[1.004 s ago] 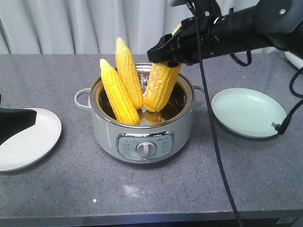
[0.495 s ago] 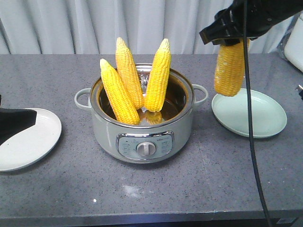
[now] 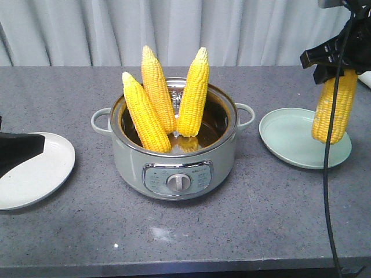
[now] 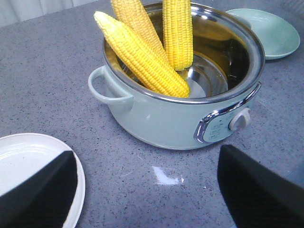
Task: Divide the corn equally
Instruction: 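Lift the corn cob out with the right gripper over the green plate, then lower the cob onto the green plate and open the right gripper, then withdraw the right gripper back from the green plate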
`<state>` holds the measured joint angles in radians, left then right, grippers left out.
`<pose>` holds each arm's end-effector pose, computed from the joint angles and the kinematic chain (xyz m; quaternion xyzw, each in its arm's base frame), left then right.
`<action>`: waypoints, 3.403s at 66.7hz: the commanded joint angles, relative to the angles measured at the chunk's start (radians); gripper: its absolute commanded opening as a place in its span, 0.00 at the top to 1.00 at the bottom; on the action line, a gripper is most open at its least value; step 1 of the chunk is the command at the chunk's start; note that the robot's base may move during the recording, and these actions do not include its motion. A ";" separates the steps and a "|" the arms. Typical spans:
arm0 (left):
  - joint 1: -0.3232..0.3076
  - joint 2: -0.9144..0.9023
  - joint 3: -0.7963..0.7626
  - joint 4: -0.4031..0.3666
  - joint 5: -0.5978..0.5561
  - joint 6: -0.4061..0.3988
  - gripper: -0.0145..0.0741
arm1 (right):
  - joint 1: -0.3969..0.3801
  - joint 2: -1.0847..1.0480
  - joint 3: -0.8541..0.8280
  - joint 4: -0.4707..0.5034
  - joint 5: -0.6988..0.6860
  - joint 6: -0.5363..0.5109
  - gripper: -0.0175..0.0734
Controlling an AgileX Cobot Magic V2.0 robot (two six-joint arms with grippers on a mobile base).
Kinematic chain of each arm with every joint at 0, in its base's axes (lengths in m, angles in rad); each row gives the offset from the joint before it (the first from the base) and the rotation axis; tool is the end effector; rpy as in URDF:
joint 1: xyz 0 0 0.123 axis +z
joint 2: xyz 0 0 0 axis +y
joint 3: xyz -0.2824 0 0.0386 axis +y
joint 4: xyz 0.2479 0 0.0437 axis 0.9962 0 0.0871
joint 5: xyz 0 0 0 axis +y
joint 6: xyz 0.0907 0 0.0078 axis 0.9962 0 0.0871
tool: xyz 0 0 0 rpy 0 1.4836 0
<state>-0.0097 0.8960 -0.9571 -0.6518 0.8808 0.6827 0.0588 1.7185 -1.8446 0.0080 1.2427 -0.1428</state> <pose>0.1635 -0.0442 0.3797 0.2131 0.8431 -0.1639 0.4658 0.3663 0.0223 0.3931 -0.0967 0.9587 -0.0072 0.2673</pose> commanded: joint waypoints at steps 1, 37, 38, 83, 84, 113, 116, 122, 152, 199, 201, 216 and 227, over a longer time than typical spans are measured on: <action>-0.001 -0.006 -0.028 -0.045 -0.045 0.001 0.19 | -0.024 -0.008 -0.032 0.004 -0.029 -0.013 0.58; -0.001 -0.006 -0.028 -0.045 -0.035 0.001 0.19 | -0.034 0.225 -0.225 -0.017 0.045 -0.024 0.56; -0.001 -0.006 -0.028 -0.045 -0.033 0.001 0.19 | -0.034 0.232 -0.231 -0.017 0.045 -0.024 0.56; -0.001 -0.006 -0.028 -0.043 -0.022 0.001 0.19 | -0.034 0.394 -0.239 -0.032 0.042 -0.032 0.43; -0.001 -0.006 -0.028 -0.043 -0.022 0.001 0.19 | -0.034 0.395 -0.239 -0.030 0.041 -0.032 0.42; -0.001 -0.006 -0.028 -0.042 -0.021 0.001 0.19 | -0.034 0.402 -0.239 -0.027 0.032 -0.025 0.13; -0.001 -0.006 -0.028 -0.042 -0.021 0.001 0.19 | -0.034 0.401 -0.239 -0.027 0.032 -0.024 0.14; -0.001 -0.006 -0.028 -0.042 -0.021 0.001 0.19 | -0.034 0.384 -0.239 -0.026 0.036 -0.021 0.15; -0.001 -0.006 -0.028 -0.042 -0.030 0.002 0.19 | -0.030 0.074 0.057 0.162 -0.116 -0.066 0.16; -0.001 -0.006 -0.028 -0.042 -0.030 0.003 0.19 | 0.300 -0.549 0.760 0.153 -0.509 -0.108 0.25; -0.001 -0.006 -0.028 -0.042 -0.030 0.003 0.19 | 0.312 -0.565 0.783 0.153 -0.517 -0.108 0.25; -0.001 -0.006 -0.028 -0.046 -0.018 0.002 0.19 | 0.330 -0.655 0.875 0.165 -0.513 -0.108 0.25; -0.001 0.006 -0.034 -0.090 -0.013 0.009 0.19 | 0.330 -0.686 0.888 0.165 -0.518 -0.108 0.25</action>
<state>-0.0097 0.8971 -0.9571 -0.6680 0.9114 0.6827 0.3893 1.0587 -0.9324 0.1688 0.7875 -0.2401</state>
